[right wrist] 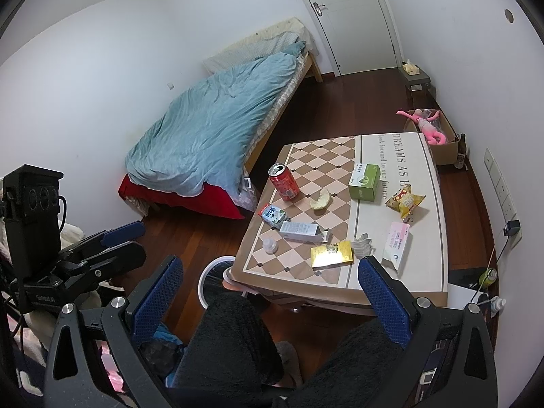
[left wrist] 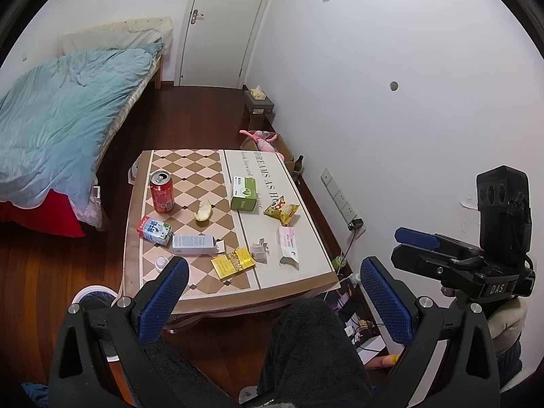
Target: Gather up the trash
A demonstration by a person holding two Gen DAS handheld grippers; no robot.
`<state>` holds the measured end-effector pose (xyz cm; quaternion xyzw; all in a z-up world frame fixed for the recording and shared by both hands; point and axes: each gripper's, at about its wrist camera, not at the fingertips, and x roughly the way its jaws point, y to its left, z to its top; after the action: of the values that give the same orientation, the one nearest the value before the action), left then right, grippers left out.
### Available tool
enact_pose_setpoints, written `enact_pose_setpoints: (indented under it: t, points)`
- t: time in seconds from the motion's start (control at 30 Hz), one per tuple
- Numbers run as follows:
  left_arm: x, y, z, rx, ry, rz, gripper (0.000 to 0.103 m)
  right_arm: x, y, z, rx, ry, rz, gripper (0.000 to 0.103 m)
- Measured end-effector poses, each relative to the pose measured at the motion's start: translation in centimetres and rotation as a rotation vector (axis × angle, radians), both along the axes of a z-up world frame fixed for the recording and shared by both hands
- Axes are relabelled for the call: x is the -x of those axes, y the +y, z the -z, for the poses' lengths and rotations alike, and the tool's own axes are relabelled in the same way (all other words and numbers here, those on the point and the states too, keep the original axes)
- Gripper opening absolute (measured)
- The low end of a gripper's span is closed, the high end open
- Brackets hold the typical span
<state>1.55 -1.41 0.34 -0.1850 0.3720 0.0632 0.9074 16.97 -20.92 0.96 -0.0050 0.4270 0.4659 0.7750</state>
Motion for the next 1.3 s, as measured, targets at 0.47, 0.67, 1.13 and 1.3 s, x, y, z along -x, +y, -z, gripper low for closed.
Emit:
enact_pose_setpoints:
  t: [0.47,0.67,1.13,1.3]
  points:
    - [-1.9,3.3,4.9,-0.269,0.125,-0.313,0.103,-2.9,1.0,3.8,0.068,0.024,0.151,0.103]
    - [-5.5,9.4,15.6,-0.292,0.341,-0.469,0.103,-8.6,5.4,14.6,0.229,0.096,0.234,0.103]
    - [-12.9,14.7,30.1,0.115,0.531,-0.507,0.098,-22.4,5.6,31.6,0.429,0.282,0.508,0.085]
    - [-18.3,14.9,31.2,0.284,0.5,-0.521,0.079,-23.5,7.0,33.0,0.455,0.269,0.501,0.051]
